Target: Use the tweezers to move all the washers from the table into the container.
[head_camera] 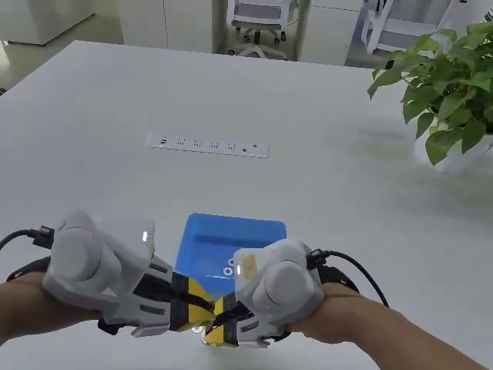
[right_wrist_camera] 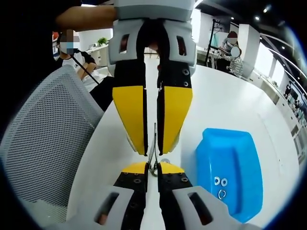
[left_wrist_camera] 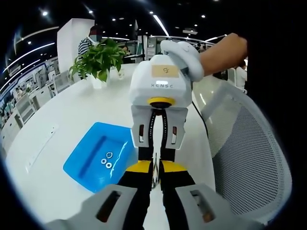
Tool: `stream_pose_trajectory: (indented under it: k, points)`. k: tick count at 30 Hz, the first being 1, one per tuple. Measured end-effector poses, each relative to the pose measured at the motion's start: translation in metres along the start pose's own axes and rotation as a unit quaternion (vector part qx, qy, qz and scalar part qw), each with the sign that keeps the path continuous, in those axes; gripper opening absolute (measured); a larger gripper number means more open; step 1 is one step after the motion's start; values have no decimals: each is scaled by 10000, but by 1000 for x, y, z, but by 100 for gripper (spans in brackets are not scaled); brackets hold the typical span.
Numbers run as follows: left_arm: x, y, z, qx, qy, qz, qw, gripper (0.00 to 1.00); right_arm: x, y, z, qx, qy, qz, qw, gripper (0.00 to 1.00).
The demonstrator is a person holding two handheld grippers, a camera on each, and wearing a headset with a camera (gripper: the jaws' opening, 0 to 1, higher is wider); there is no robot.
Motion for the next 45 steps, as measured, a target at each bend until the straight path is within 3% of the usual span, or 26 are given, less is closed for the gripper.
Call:
stream_pose_trajectory:
  k: [16, 28, 45]
  points:
    - [3, 3, 14, 182, -321, 511, 9980, 48, 15, -5, 15, -29, -14, 113, 9999, 8]
    - [-5, 12, 28, 590, -502, 861, 9933, 75, 32, -12, 32, -74, -75, 205, 9997, 8]
    - [-2, 19, 42, 919, -697, 1078, 9875, 96, 49, -33, 57, -143, -130, 243, 9995, 8]
Point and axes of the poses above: the centre of the closed fingertips' face, and the gripper's own axes: z roughly backward along the fingers, y roughly to its left, x roughly out of its top, the point moved 5 cm from there along z, roughly backward along the fingers, and after that the axes turned 5 degrees about z, right-handed, at the moved point
